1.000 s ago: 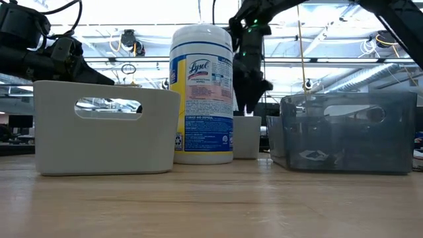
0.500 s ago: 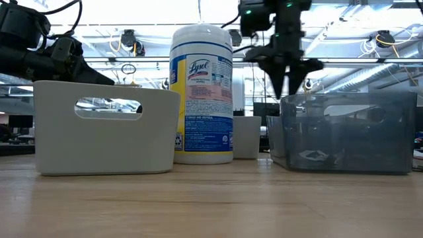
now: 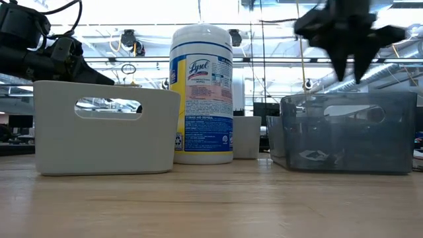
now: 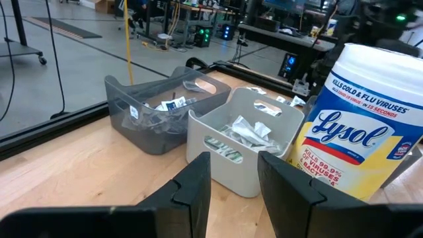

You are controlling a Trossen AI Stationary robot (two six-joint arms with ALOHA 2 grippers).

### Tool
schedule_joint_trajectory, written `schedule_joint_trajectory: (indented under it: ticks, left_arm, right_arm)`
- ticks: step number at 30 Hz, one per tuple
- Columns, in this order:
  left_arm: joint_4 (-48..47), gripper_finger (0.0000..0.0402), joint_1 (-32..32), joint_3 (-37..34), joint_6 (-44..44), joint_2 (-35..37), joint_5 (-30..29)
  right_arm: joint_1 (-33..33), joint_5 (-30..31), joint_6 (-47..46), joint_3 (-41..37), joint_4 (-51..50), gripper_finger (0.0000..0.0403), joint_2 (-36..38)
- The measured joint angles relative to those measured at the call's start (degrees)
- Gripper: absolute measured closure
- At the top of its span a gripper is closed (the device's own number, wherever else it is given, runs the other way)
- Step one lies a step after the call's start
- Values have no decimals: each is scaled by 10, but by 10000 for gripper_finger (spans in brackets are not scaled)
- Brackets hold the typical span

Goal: Pick & Place First Aid Supplies
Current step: Put the bandage into the top gray bin

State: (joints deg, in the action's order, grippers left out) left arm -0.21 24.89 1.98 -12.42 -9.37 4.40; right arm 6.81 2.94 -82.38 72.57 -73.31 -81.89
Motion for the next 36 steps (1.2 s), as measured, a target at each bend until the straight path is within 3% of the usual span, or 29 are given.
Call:
schedule_joint_trajectory:
  ticks: [7,19,25,36]
  left_arm:
    - [0,273,0,0,0,0,0]
    - [0,273,0,0,0,0,0]
    - [0,273,0,0,0,0,0]
    - [0,273,0,0,0,0,0]
  right_arm:
    - [147,-4,-151,-37,-17,248,18]
    - [380,-97,-413,-74,-10,248,11]
    - [446,-141,-469,-103,58,248,-16]
    - [509,-216,-508,-185,214,248,-62]
